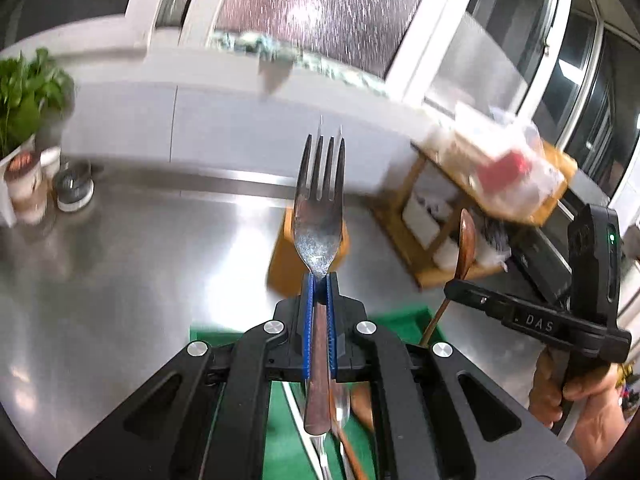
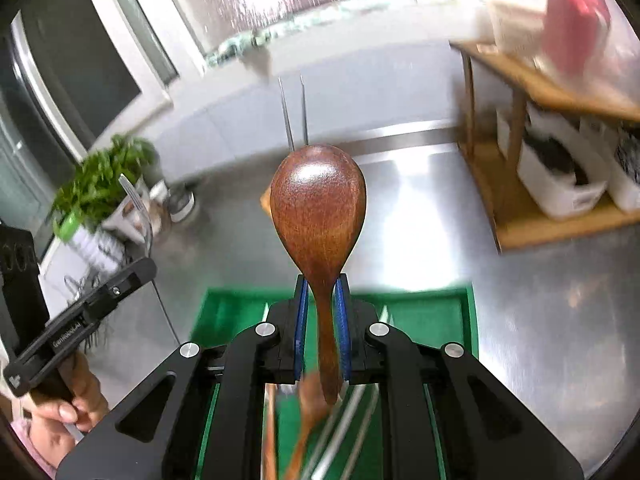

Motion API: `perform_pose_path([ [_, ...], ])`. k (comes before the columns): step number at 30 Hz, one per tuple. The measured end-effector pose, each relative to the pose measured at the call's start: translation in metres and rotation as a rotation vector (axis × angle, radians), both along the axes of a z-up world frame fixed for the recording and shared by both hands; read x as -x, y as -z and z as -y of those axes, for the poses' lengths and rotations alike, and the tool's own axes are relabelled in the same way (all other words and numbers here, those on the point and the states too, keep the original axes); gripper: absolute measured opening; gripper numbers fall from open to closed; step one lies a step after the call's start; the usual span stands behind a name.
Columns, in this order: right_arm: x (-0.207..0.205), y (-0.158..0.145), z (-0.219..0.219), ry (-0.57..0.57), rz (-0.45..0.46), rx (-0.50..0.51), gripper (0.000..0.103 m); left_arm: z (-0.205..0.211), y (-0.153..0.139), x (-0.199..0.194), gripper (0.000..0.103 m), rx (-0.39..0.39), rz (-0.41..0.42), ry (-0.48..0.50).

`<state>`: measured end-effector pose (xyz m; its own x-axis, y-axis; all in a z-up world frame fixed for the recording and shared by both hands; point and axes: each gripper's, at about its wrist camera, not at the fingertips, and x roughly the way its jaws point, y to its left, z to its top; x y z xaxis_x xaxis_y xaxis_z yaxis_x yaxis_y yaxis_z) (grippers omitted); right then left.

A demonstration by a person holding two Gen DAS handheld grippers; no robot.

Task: Organize utensils
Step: 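Place the fork with the left tool while the right tool places the wooden spoon into the orange holder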

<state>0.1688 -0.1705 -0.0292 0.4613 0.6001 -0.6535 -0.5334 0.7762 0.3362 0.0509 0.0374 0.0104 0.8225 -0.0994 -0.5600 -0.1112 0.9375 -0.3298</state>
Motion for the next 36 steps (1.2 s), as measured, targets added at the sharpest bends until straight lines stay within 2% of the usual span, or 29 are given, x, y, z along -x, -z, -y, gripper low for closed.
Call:
perform_pose_path([
  [9,-0.064,-0.034,-0.035,0.057,0.123,-0.139,0.014,-0.020,-0.024,-0.082,0.005,0.021,0.107,-0.068],
  [15,-0.099,-0.033,-0.062,0.074,0.133,-0.160,0.014,-0.027,-0.022,-0.127,0.005,0.043,0.154,-0.091],
  [22,-0.115,-0.002,-0.071,0.064,0.074,-0.136,0.014,-0.030,0.009,-0.156,0.005,0.027,0.094,-0.079],
  [27,-0.114,0.018,-0.075,0.026,0.027,-0.110,0.014,-0.033,0.034,-0.156,0.005,0.052,0.053,-0.042],
  [36,-0.113,0.047,-0.076,-0.002,-0.076,-0.072,0.017,-0.032,0.057,-0.157,0.006,0.077,-0.026,0.024],
])
